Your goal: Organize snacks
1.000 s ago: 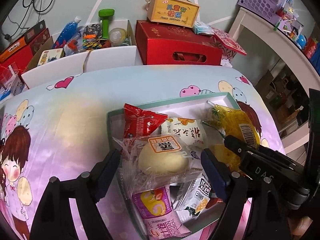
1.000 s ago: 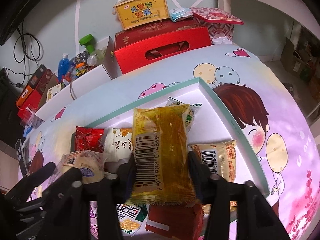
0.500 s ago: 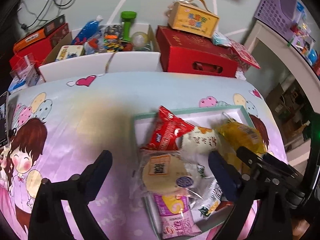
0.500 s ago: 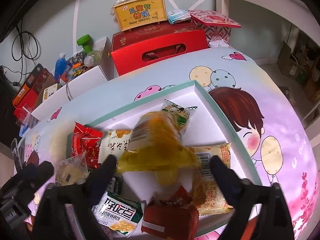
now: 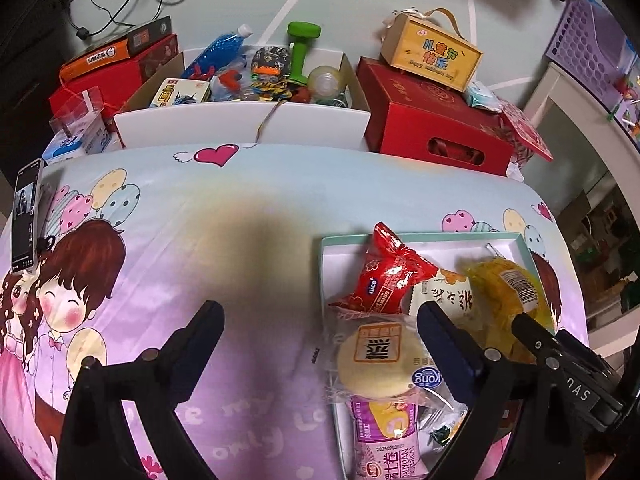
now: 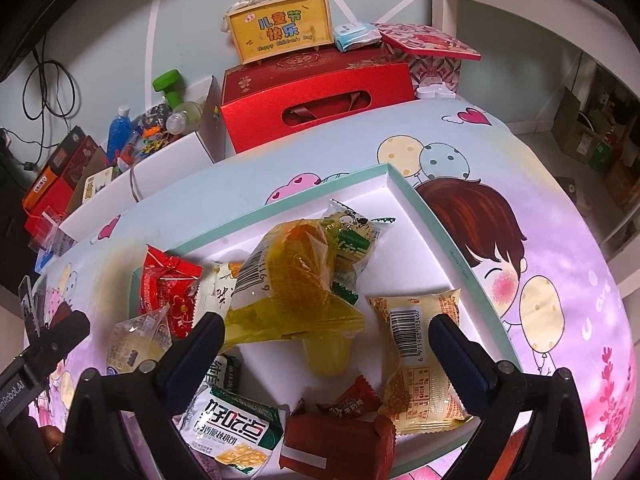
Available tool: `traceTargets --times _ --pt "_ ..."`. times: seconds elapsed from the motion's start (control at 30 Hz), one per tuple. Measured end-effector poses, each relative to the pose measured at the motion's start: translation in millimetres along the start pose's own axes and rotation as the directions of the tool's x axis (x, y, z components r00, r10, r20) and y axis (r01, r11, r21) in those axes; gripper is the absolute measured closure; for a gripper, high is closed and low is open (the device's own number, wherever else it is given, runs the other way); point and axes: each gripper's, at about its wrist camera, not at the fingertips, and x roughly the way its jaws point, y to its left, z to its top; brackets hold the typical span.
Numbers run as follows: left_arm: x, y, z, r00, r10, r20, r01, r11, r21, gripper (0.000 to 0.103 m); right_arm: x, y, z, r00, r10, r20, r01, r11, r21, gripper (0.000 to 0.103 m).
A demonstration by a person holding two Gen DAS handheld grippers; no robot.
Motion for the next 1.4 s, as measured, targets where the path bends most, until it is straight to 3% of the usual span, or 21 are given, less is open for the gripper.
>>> traceTargets --times 0.47,0.83,1.1,1.23,1.4 --pt "-10 9 -10 0.998 0.063 -0.011 -0.063 0.998 0.016 0.006 -9 12 -13 0.999 -0.053 -0.007 0.052 0.998 -0.037 0.000" --pt "-26 21 -35 0.994 0.106 0.001 -0.106 0.994 0.029 0.006 -29 26 -40 0.999 -0.028 0.022 0.030 0.996 -0.081 0.000" --pt "-45 37 -59 0.995 0.099 0.009 -0.099 0.995 -0.011 0.006 -47 36 -68 0.999 0.014 0.041 -0.009 0.993 -0.116 0.000" --pt "-56 43 -73 0.995 0.094 0.020 -0.093 0.995 -0.020 0.006 -56 44 -83 0.998 -0.008 0.069 0.018 0.989 -0.147 0.000" --pt "-64 47 -92 0.992 0.122 0.016 -0.121 0.993 -0.010 0.006 -59 47 -100 0.998 0.012 0.054 -0.004 0.988 -0.152 0.000"
